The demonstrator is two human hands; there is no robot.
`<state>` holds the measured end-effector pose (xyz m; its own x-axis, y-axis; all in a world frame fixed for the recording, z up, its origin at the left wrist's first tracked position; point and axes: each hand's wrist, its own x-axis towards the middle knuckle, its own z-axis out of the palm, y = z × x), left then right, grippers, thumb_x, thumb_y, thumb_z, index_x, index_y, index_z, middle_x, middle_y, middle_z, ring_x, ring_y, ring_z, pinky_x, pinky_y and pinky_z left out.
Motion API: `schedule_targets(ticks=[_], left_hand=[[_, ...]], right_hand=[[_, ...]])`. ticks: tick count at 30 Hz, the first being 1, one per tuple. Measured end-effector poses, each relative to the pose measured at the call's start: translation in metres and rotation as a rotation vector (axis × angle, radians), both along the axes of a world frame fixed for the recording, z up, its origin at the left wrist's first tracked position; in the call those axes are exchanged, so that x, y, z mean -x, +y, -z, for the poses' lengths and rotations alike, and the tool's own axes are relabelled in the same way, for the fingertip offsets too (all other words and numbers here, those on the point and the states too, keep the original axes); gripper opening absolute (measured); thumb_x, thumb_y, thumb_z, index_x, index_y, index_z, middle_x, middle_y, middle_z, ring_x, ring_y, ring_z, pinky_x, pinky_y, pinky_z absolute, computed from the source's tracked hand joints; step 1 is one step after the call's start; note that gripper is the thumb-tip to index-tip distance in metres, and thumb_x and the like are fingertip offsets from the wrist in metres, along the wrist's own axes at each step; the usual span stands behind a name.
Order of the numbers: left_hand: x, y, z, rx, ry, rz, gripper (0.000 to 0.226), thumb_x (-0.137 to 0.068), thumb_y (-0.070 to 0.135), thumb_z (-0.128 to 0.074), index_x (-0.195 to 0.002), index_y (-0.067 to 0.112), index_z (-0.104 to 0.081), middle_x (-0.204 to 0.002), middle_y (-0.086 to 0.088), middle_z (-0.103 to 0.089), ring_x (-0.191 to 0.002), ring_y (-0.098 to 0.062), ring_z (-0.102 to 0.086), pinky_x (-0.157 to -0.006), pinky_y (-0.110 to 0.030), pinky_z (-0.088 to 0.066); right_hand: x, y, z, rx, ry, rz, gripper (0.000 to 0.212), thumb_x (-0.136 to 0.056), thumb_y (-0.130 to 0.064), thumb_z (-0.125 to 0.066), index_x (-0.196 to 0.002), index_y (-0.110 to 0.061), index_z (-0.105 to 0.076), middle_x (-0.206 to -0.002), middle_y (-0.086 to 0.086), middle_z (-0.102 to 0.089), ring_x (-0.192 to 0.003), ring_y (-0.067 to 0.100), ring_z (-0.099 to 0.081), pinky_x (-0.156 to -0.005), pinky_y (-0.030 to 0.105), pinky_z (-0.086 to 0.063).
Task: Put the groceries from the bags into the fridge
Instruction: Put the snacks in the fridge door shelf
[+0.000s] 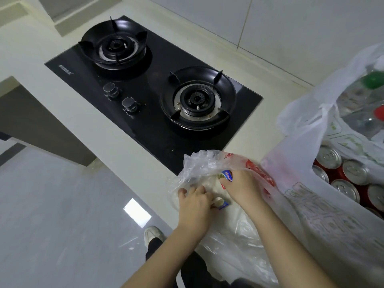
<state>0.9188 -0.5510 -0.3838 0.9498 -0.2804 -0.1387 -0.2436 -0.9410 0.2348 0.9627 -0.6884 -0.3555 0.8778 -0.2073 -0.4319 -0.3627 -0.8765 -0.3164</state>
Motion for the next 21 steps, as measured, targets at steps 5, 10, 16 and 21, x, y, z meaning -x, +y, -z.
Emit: schedule_targets(ticks=[5, 10, 16, 21], left_hand=[[-0.010, 0.019, -0.033, 0.230, -0.106, 0.023, 0.034, -0.067, 0.037, -0.084, -0.055, 0.019, -0.059, -0.063, 0.005, -0.053, -0.058, -0.018, -0.052, -0.052, -0.027, -0.035], [-0.042, 0.017, -0.085, 0.259, -0.350, 0.234, 0.018, -0.075, 0.038, -0.072, -0.069, 0.022, -0.069, -0.093, 0.002, -0.057, -0.082, -0.018, -0.053, -0.068, -0.033, -0.043], [-0.081, 0.000, -0.090, 0.179, -0.319, 0.426, 0.022, -0.067, 0.036, -0.086, -0.066, 0.019, -0.072, -0.084, 0.002, -0.059, -0.072, -0.023, -0.057, -0.058, -0.035, -0.047], [-0.102, -0.012, -0.102, 0.178, -0.465, 0.667, 0.016, -0.067, 0.030, -0.083, -0.067, 0.021, -0.070, -0.113, -0.004, -0.062, -0.105, -0.026, -0.050, -0.077, -0.041, -0.042]], right_hand=[[0.016, -0.022, -0.036, -0.159, 0.064, -0.028, 0.019, -0.087, -0.021, -0.064, -0.078, -0.004, -0.061, -0.065, 0.003, -0.050, -0.057, 0.018, -0.041, -0.052, 0.031, -0.029], [0.030, -0.035, -0.072, -0.122, 0.055, -0.076, 0.032, -0.084, -0.023, -0.068, -0.061, -0.017, -0.046, -0.065, -0.002, -0.046, -0.057, 0.011, -0.039, -0.050, 0.025, -0.025], [0.042, -0.051, -0.090, 0.038, -0.092, 0.000, 0.026, -0.088, -0.029, -0.066, -0.071, -0.013, -0.055, -0.065, -0.002, -0.046, -0.061, 0.016, -0.042, -0.050, 0.029, -0.026], [0.051, -0.049, -0.091, 0.065, -0.191, 0.042, 0.015, -0.085, -0.027, -0.069, -0.084, -0.012, -0.069, -0.097, 0.001, -0.048, -0.076, 0.020, -0.053, -0.067, 0.031, -0.039]])
